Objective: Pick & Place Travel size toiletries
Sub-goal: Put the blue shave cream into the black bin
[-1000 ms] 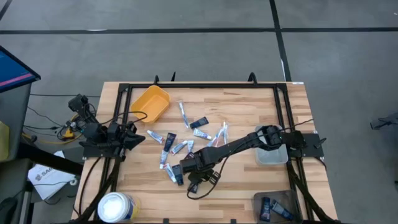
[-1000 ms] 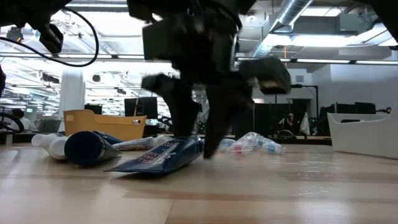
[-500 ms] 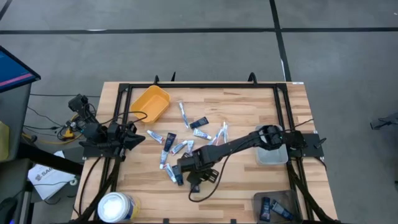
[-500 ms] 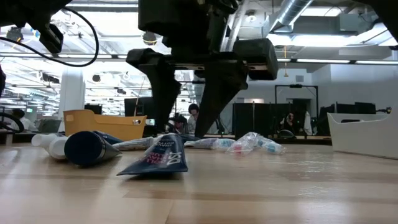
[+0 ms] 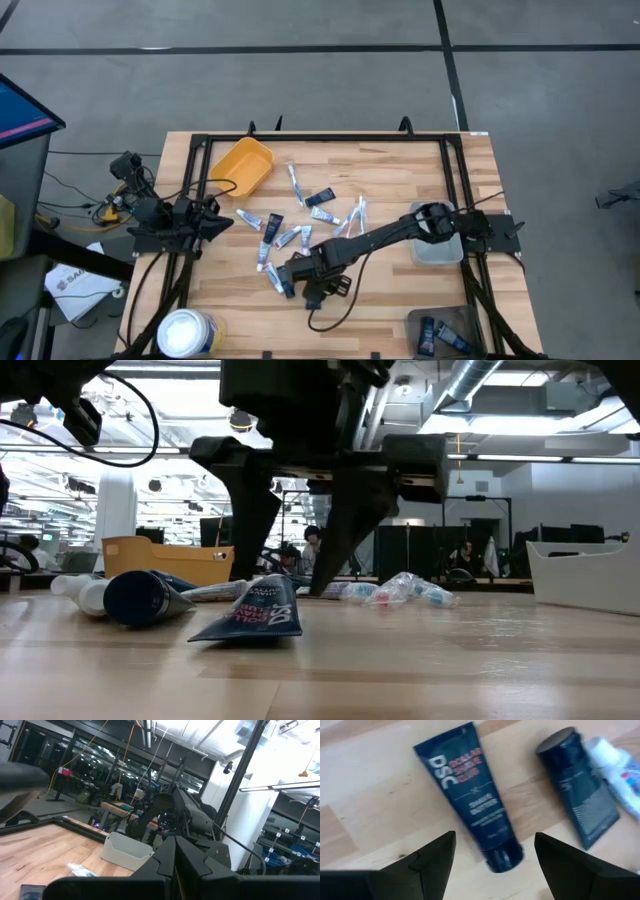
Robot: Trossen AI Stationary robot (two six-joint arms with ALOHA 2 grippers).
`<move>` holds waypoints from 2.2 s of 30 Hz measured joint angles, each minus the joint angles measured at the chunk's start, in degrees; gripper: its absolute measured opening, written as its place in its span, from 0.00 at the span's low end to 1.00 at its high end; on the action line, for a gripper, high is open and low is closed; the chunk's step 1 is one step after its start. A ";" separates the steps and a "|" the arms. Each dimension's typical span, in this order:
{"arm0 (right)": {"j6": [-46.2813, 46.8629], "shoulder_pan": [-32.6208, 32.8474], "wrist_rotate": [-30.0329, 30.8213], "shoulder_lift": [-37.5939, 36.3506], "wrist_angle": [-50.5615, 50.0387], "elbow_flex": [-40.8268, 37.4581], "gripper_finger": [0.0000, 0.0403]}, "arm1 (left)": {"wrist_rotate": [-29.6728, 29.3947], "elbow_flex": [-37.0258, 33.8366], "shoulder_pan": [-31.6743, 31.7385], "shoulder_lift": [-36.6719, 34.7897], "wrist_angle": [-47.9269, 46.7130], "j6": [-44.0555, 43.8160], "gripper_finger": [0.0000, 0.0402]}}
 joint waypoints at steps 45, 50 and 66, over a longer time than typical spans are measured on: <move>19.68 -1.46 -3.45 -1.10 -2.21 -5.55 0.30 | 0.02 0.00 0.00 0.02 -0.02 0.02 0.00; 25.87 -3.47 -6.68 -5.14 -8.25 -5.66 0.29 | 0.02 0.00 -0.02 0.02 0.00 0.02 0.00; 63.95 5.65 -5.93 -34.64 -14.57 -22.54 0.31 | 0.04 0.00 -0.02 0.39 0.17 0.02 0.00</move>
